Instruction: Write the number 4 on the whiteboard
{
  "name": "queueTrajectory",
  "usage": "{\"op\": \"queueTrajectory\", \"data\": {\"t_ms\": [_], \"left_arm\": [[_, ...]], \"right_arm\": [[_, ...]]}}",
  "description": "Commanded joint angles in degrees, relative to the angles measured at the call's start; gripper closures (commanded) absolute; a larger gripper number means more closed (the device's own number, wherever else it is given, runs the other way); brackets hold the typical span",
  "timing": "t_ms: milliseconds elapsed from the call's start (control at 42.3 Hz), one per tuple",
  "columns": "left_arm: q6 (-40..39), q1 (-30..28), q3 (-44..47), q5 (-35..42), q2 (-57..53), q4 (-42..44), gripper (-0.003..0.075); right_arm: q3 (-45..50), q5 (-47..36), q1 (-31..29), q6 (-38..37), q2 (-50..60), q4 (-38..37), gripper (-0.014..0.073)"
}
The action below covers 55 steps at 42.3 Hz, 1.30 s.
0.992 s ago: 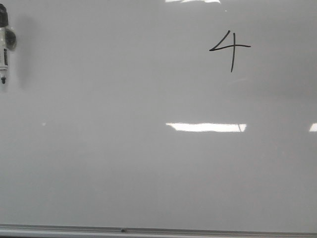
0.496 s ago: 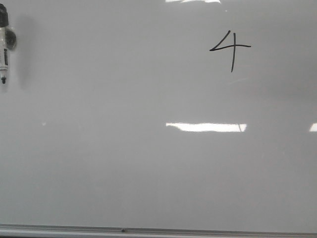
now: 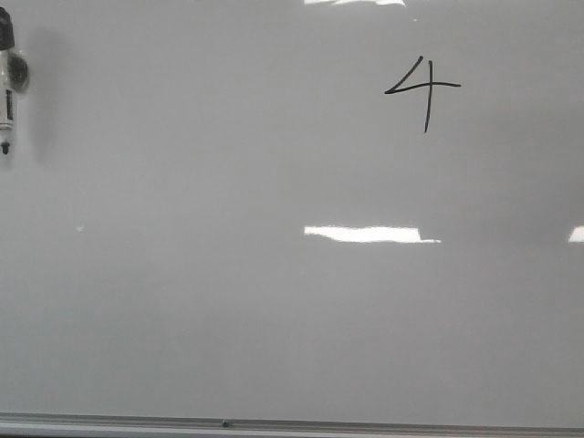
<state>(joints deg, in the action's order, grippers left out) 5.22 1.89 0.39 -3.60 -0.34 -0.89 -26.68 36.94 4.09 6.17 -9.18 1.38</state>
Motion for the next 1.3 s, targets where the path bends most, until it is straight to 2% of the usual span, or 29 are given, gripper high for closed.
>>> {"op": "queueTrajectory", "data": {"t_ms": [0, 165, 520, 614, 1276], "left_arm": [[-0.05, -0.03, 0.26, 4.78, -0.86, -0.65, 0.0741], [-0.05, -0.03, 0.26, 4.78, -0.86, -0.65, 0.0741], [-0.05, -0.03, 0.26, 4.78, -0.86, -0.65, 0.0741], [-0.05, -0.03, 0.26, 4.78, -0.86, -0.65, 0.0741], [-0.05, -0.03, 0.26, 4.78, -0.86, -0.65, 0.0741]], "right_arm": [[5.55, -14.95, -5.56, 2.52, 3.3, 1.08, 0.0662], [14.73, -25.81, -9.46, 2.52, 8.62, 1.08, 0.0662], [27.34, -41.99, -9.64, 0.26, 10.85, 1.4, 0.0662], [27.34, -42.66, -9.64, -1.6, 10.85, 1.4, 0.0662], [27.34, -43.58, -9.08, -2.05, 10.85, 1.4, 0.0662]]}}
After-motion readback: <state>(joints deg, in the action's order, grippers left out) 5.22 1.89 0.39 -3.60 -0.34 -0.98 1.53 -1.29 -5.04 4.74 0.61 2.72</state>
